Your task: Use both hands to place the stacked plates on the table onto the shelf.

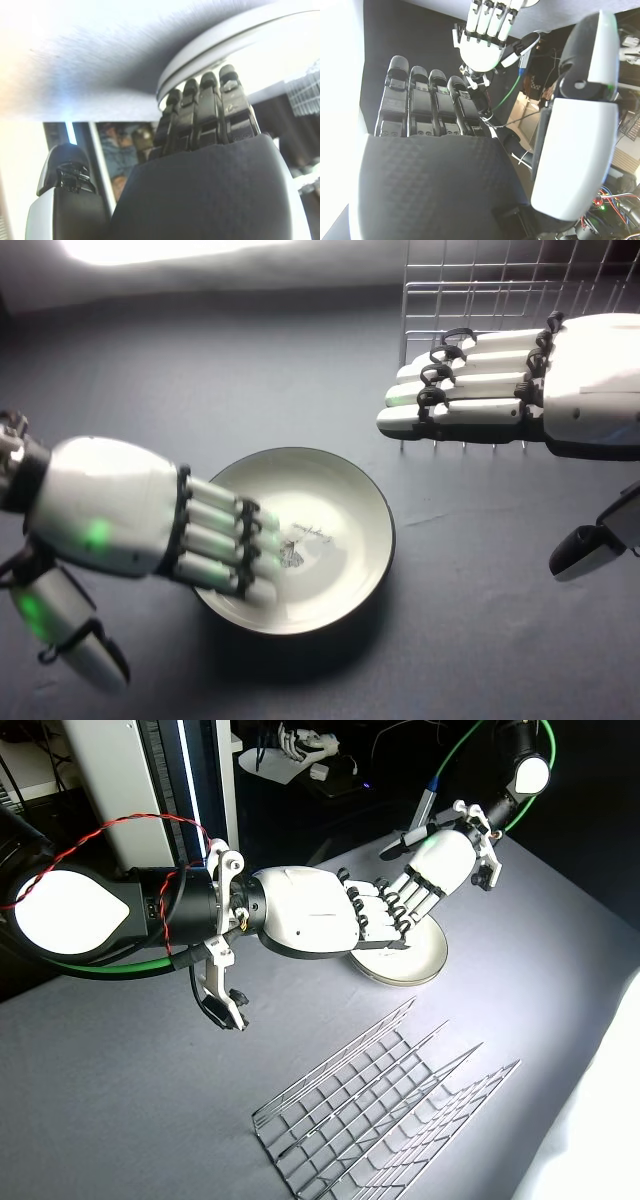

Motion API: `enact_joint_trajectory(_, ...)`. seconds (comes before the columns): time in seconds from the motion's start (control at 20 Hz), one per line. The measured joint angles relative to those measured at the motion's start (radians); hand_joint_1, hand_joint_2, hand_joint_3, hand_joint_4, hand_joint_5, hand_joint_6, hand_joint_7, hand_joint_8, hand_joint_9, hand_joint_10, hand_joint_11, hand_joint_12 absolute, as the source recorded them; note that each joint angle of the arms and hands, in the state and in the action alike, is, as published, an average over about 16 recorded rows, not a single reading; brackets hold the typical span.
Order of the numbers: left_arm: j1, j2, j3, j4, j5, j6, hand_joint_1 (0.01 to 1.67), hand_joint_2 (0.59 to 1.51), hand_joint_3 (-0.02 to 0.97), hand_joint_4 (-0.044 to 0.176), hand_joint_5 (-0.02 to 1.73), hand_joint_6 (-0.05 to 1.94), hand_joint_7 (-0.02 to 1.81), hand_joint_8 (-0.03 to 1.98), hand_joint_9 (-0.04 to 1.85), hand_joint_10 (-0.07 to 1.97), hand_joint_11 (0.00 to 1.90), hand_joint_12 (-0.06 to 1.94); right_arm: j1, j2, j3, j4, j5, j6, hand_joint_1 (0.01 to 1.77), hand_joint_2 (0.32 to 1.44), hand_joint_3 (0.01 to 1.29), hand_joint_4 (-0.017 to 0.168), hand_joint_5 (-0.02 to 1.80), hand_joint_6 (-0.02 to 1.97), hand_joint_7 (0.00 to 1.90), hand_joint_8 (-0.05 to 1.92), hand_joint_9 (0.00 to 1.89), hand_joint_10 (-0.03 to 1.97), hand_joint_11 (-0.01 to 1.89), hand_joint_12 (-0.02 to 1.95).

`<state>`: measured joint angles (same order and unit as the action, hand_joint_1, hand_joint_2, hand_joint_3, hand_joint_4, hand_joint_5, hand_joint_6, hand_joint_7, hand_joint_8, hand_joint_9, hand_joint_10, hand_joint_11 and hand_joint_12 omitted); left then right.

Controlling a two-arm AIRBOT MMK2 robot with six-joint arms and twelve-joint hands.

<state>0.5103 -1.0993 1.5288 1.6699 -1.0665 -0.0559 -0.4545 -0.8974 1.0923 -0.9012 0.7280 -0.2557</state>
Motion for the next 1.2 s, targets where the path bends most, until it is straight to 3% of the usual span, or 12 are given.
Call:
enact_joint_trajectory(0.6,-0.058,-0.037,0.131,0.092,-0.077,-0.015,0.01,1.087,0.007,0.001,0.03,0.01,0.02,0.00,0.02,0.01,0.02,0.02,0.000,0.006,-0.004,0.000,0.002,0.000,1.03,0.69,0.01,-0.002,0.02,0.02,0.01,0.01,0.01,0.02,0.02,0.25)
enact_joint_trajectory(1.2,-0.054,-0.056,0.193,0.126,-0.112,-0.017,0.01,1.090,0.007,0.000,0.02,0.00,0.03,0.00,0.02,0.01,0.02,0.00,0.000,0.011,-0.012,-0.001,0.004,-0.002,1.03,0.68,0.01,-0.001,0.02,0.02,0.01,0.01,0.01,0.02,0.02,0.31)
